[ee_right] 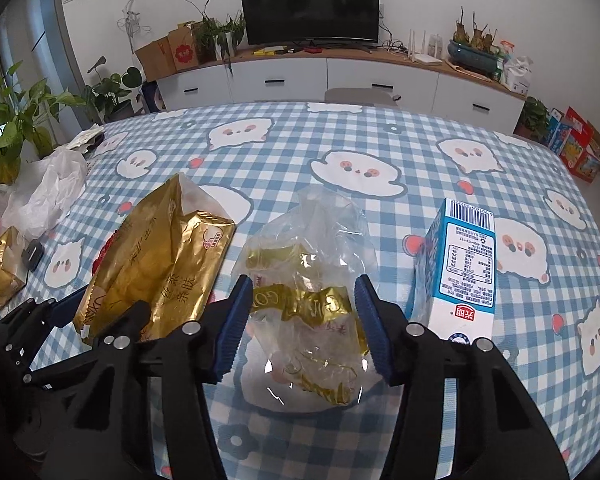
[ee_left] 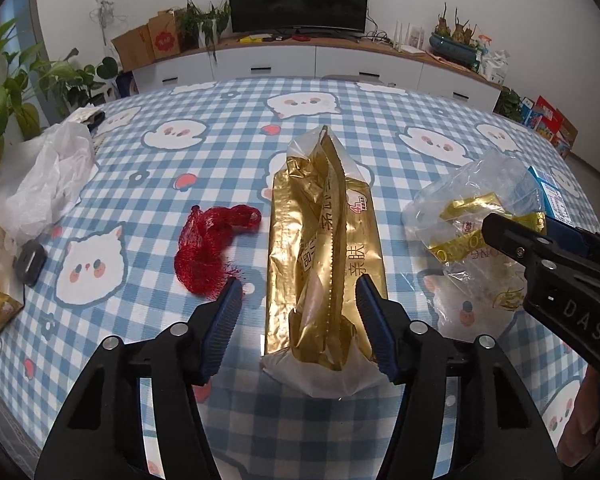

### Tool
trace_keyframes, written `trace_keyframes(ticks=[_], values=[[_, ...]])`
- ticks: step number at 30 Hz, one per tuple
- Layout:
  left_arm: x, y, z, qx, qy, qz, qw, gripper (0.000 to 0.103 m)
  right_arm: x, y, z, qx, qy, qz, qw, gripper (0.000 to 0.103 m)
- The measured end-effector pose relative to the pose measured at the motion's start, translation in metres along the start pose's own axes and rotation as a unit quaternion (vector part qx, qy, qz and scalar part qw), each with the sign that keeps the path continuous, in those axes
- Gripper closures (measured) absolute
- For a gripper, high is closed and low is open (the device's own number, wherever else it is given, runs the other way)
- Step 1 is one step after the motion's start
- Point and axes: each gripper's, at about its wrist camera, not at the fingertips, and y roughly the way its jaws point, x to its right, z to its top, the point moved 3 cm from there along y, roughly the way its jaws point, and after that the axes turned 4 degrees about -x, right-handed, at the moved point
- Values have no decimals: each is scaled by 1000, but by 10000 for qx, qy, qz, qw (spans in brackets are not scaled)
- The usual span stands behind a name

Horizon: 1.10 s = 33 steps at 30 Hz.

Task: Collect trash
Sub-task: 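Reach the left tool to the gold foil bag while the right tool reaches the clear bag, then close the left tool on the gold foil bag while the right tool grasps the clear bag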

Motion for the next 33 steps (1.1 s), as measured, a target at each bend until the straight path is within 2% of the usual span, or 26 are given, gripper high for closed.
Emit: trace_keyframes(ticks=[5,7,13,27,33], values=[[3,4,-2,-69,39,-57,10000,63,3,7,-2,-126,74,-50,9999,73],[6,5,-4,-102,101,-88,9999,74,4,7,-3,-127,85,-46,9999,78],[12,8,-8,-172,215,-63,9996,89,2,4,-2,-81,52,-105,9999,83],[14,1,-11,-142,218,-50,9997,93,-1,-7,-2,-7,-15,-127,9999,84],[10,-4,-17,-149,162,-54,9997,93,-6,-15,-12,8,-7,-133,9999,84]])
